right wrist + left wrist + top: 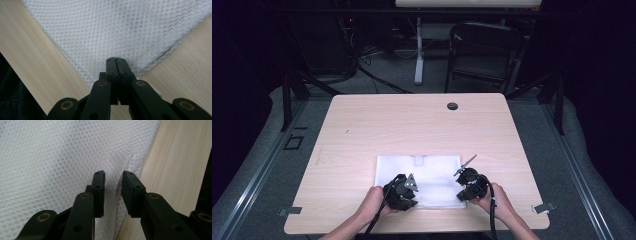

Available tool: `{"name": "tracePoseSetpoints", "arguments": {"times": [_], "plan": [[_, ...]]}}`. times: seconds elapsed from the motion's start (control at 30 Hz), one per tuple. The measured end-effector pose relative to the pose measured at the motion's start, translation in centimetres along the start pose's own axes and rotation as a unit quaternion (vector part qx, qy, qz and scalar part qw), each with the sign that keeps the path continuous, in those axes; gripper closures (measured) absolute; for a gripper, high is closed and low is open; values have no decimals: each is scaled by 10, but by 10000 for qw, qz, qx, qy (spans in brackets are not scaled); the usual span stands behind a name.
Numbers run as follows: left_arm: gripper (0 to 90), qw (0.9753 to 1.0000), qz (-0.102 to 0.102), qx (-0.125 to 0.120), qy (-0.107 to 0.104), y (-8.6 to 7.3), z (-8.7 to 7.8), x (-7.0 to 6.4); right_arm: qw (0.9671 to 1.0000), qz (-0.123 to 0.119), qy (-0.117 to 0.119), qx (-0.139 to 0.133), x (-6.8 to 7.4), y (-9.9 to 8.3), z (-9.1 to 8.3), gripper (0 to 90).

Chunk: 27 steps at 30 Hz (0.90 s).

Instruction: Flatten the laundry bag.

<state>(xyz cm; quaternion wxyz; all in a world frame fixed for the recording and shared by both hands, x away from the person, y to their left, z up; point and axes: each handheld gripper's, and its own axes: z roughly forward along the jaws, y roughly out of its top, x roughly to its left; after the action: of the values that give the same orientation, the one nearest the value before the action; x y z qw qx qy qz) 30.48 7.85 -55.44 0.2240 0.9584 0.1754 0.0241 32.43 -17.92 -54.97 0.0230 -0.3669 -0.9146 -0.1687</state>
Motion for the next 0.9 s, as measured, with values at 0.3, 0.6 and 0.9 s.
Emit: {"name": "tracePoseSetpoints", "arguments": {"times": [0.3,0.6,0.9], "plan": [[835,9999,-5,-84,77,-1,1,0,9998,-88,-120,-142,7,-2,-4,805],[860,9999,8,-124,23,0,-3,3,9980,-202,-144,-574,15,-8,-27,337],[865,9997,-65,-220,7,3,-9,6,9957,-200,-238,-869,16,-13,-43,145]]}}
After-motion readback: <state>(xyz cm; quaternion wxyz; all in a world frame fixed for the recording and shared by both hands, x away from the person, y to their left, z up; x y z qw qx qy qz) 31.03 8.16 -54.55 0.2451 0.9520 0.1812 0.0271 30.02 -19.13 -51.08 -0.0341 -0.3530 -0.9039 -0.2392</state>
